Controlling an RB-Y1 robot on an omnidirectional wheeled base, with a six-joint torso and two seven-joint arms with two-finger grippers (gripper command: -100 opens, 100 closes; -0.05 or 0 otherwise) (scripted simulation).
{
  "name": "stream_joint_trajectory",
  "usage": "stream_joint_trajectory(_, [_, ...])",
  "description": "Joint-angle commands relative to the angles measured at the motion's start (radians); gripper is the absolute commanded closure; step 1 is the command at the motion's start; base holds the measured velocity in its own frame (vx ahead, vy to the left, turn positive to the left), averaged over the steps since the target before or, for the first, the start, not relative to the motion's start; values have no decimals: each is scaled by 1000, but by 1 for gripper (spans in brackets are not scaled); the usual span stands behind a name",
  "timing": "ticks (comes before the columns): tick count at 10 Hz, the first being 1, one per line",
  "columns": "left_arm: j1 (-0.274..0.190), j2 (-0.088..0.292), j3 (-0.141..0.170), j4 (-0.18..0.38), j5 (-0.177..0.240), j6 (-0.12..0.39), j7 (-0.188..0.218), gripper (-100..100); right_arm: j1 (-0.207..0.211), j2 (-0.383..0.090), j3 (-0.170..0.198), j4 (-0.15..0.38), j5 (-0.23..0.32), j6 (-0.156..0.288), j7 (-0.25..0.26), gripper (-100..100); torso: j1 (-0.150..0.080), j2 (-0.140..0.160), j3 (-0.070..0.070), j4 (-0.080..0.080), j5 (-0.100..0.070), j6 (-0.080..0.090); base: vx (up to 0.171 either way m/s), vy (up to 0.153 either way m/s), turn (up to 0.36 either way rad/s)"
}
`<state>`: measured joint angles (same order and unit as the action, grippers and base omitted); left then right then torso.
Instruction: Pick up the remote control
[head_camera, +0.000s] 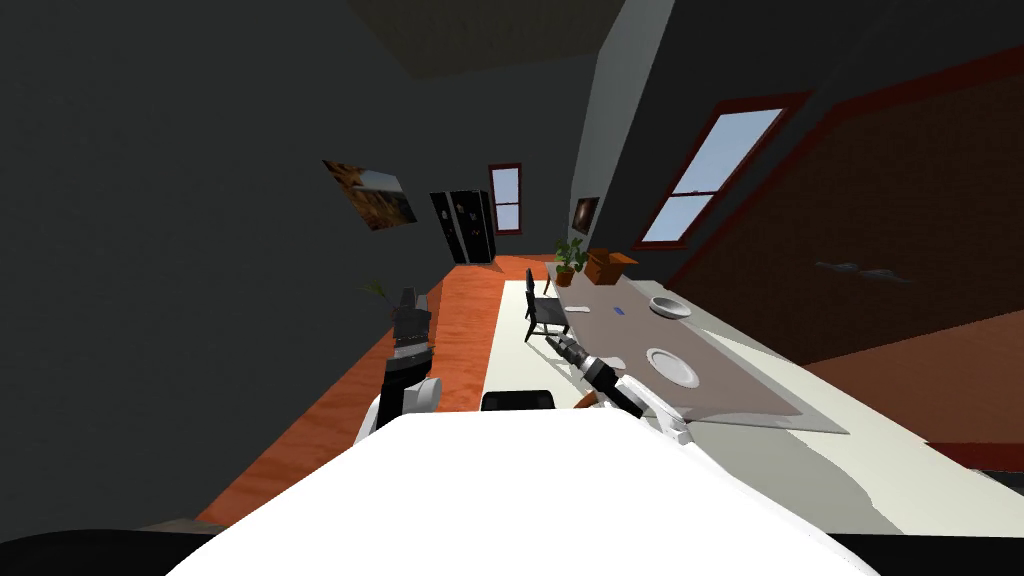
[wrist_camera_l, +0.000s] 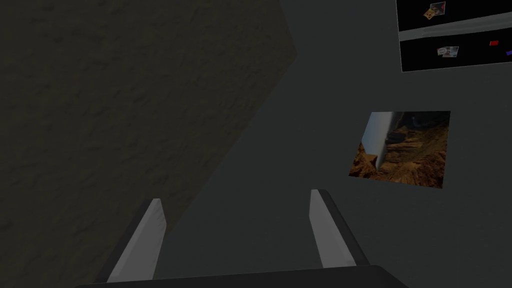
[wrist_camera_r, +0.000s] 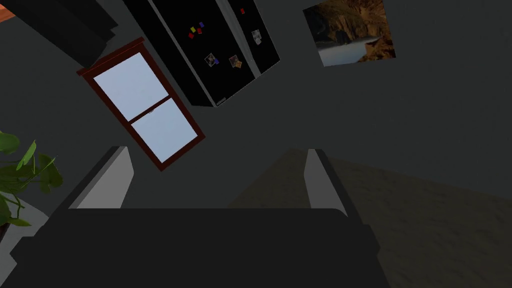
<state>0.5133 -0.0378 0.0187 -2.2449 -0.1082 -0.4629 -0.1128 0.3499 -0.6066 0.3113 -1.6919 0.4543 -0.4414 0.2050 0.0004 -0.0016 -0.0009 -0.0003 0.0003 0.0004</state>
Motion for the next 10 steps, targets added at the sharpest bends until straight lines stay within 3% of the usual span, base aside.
stream_joint_trajectory(1, [0, 0, 0, 0, 0, 0, 0, 0, -13, -7, 26, 43, 18, 10, 6, -100, 0, 0, 0, 0, 0, 0, 33, -5, 104])
stream_joint_trajectory(2, [0, 0, 0, 0, 0, 0, 0, 0, -13, -7, 26, 43, 18, 10, 6, -100, 0, 0, 0, 0, 0, 1, 13, -6, -19])
stream_joint_trajectory(3, [0, 0, 0, 0, 0, 0, 0, 0, -23, -34, 69, 80, 49, 14, 16, -100, 0, 1, 1, 0, 0, 1, 23, -3, 198])
stream_joint_trajectory(4, [0, 0, 0, 0, 0, 0, 0, 0, -23, -34, 69, 98, 49, 14, 16, -100, 0, 1, 1, 0, 0, 0, 25, -7, 136])
stream_joint_trajectory(5, [0, 0, 0, 0, 0, 0, 0, 0, -33, -61, 113, 138, 81, 19, 26, -100, -1, 1, 0, 0, 0, 0, 32, -11, 161])
stream_joint_trajectory(6, [0, 0, 0, 0, 0, 0, 0, 0, -33, -61, 113, 153, 81, 19, 26, -100, -1, 1, 0, 0, 0, 0, 31, -12, 117])
stream_joint_trajectory(7, [0, 0, 0, 0, 0, 0, 0, 0, -44, -88, 159, 184, 113, 25, 38, -100, -1, 0, 0, 0, 0, 1, 40, -11, 236])
stream_joint_trajectory(8, [0, 0, 0, 0, 0, 0, 0, 0, -44, -88, 159, 209, 113, 25, 38, -100, -1, 0, 0, 0, 0, 0, 34, -19, 101])
stream_joint_trajectory(9, [0, 0, 0, 0, 0, 0, 0, 0, -56, -116, 206, 233, 145, 32, 49, -100, -1, 0, 0, 0, 0, 1, 44, -31, 161])
stream_joint_trajectory(10, [0, 0, 0, 0, 0, 0, 0, 0, -56, -116, 207, 264, 145, 32, 49, -100, -2, 0, 0, 0, 0, 0, 35, -31, 115])
